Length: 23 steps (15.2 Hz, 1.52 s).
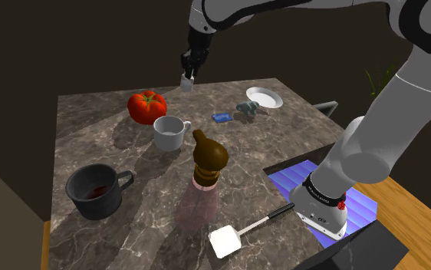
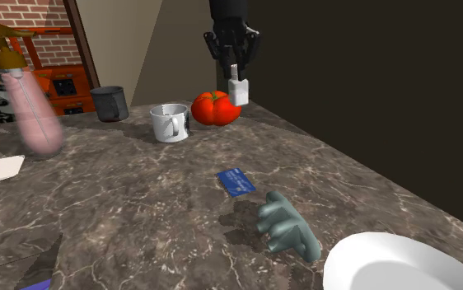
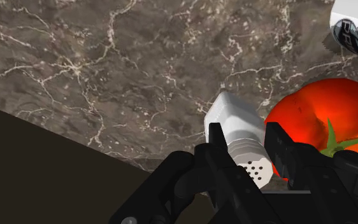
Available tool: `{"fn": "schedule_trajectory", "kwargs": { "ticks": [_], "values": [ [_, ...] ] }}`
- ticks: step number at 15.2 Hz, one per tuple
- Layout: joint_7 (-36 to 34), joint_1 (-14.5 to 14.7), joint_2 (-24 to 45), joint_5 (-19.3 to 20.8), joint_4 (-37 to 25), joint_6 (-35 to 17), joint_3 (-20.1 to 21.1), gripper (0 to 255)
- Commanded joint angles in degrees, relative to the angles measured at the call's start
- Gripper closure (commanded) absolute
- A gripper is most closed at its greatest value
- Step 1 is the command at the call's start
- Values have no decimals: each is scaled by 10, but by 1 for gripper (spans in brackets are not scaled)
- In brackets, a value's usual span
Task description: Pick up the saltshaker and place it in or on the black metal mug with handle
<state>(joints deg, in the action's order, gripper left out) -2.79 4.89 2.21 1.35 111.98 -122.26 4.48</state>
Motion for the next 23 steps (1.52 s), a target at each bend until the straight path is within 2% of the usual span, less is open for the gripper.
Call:
{"fn": "schedule_trajectory", "kwargs": {
  "ticks": [1, 11, 23],
  "values": [
    [0, 0, -2, 0, -13, 16, 0, 255],
    [2, 0, -13, -2, -74, 87, 0, 255],
    [-163, 79, -29, 19, -74, 109, 80, 255]
  ]
}}
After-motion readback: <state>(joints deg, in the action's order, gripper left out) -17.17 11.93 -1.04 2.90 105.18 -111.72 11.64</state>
